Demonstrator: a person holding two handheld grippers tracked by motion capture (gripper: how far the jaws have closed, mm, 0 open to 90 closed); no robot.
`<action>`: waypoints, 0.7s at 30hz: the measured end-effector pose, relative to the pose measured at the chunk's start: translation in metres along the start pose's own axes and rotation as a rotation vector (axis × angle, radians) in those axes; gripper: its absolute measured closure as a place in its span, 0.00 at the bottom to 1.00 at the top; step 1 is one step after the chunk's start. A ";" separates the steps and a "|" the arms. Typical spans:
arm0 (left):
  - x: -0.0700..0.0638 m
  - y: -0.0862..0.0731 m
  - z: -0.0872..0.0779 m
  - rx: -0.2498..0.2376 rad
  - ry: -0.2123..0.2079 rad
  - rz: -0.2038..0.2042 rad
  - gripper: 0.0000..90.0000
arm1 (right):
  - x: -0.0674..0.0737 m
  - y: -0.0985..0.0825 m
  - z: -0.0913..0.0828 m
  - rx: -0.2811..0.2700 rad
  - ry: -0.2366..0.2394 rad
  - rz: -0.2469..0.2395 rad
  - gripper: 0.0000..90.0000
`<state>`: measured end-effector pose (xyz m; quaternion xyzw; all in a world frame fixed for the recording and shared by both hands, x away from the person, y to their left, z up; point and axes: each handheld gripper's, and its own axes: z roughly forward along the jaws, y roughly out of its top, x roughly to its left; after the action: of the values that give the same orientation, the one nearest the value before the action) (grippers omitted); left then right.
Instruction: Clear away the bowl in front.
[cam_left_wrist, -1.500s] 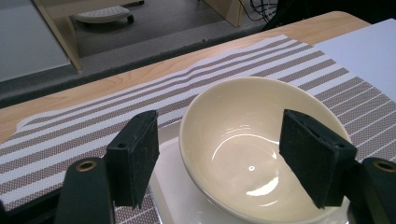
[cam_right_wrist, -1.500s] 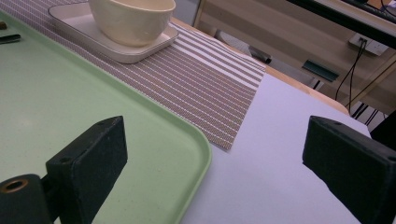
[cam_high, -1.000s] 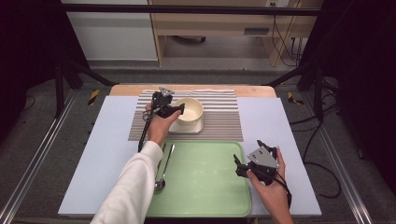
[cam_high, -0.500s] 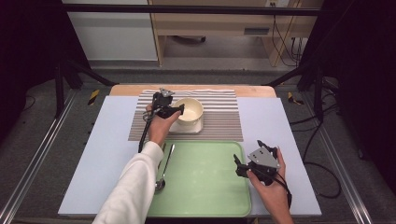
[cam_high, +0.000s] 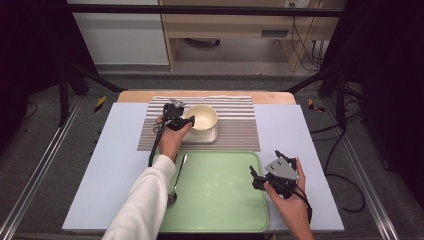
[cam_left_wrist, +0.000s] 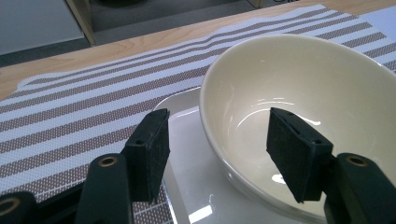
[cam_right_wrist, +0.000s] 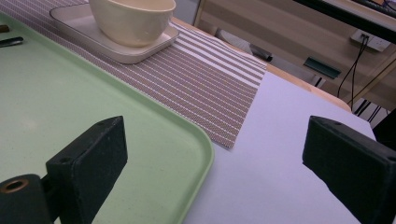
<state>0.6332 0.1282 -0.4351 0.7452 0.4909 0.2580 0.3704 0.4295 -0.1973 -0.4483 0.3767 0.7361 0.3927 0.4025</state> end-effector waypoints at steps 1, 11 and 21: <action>0.000 -0.001 0.000 0.002 0.001 -0.001 0.45 | 0.000 0.000 0.000 0.001 0.000 0.000 0.07; -0.001 -0.003 0.008 0.021 -0.004 -0.021 0.59 | 0.000 -0.001 0.001 0.007 0.006 0.002 0.07; 0.001 -0.003 0.016 0.027 -0.027 -0.051 0.74 | 0.000 -0.001 0.001 0.010 0.018 0.010 0.07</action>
<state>0.6439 0.1256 -0.4474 0.7408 0.5081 0.2316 0.3733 0.4300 -0.1974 -0.4495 0.3787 0.7399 0.3945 0.3919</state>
